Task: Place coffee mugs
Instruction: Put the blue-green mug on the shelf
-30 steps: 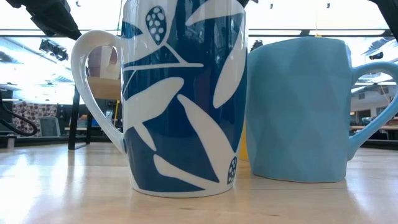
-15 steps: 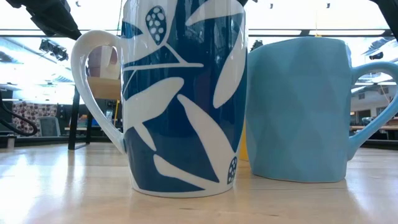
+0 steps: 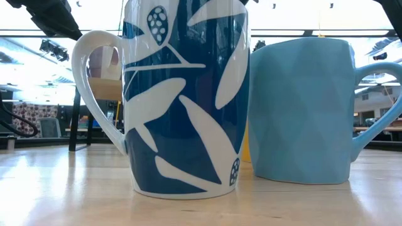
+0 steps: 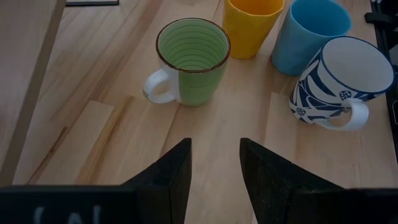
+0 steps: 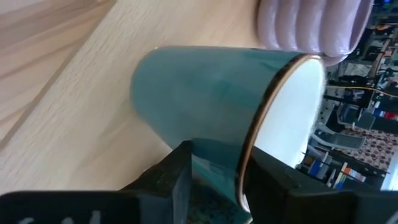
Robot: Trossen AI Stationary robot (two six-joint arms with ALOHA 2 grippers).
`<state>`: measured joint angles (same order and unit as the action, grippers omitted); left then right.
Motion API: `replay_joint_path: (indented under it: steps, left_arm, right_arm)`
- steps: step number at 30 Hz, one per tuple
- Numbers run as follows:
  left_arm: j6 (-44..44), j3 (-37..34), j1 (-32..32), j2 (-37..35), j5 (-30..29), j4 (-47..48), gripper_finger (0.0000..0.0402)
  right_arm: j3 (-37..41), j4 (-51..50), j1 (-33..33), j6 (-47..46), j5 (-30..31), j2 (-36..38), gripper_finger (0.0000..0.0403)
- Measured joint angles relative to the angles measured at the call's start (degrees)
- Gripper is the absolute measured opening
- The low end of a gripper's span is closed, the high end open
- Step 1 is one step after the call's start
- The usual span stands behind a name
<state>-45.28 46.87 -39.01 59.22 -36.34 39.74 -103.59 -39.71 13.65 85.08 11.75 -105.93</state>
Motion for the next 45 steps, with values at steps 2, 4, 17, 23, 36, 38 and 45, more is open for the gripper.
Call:
replay_joint_path:
  steps: [2, 4, 17, 23, 36, 38, 45]
  left_arm:
    - [0.0, 0.0, 0.01, 0.0, 0.0, 0.0, 0.0141]
    - [0.0, 0.0, -0.01, 0.0, 0.1, 0.0, 0.0141]
    - [-0.02, 0.0, -0.01, 0.0, 0.22, -0.01, 0.0141]
    - [-0.17, 0.0, -0.01, 0.0, 1.15, 0.01, 0.0141]
    - [-0.42, 0.0, -0.01, 0.02, 1.29, 0.01, 0.0141]
    - [-0.42, 0.0, -0.01, 0.01, 1.29, -0.01, 0.0141]
    - [-0.32, 0.0, -0.01, 0.02, 1.29, 0.01, 0.0141]
  right_arm:
    - [0.0, 0.44, 0.0, -0.04, 0.0, 0.02, 0.0144]
    - [-0.01, 0.98, 0.01, -0.04, 0.0, 0.02, 0.0152]
    - [-0.02, 4.78, 0.11, -2.79, -1.49, 0.02, 0.0205]
    - [-0.02, 5.67, 0.14, -5.04, -3.13, 0.04, 0.0224]
    - [-0.02, 6.61, 0.35, -10.61, -4.11, 0.26, 0.0236]
    - [-0.02, 6.64, 0.35, -10.73, -4.11, 0.26, 0.0236]
    - [-0.13, 6.92, 0.35, -18.95, -5.84, 0.72, 0.0236]
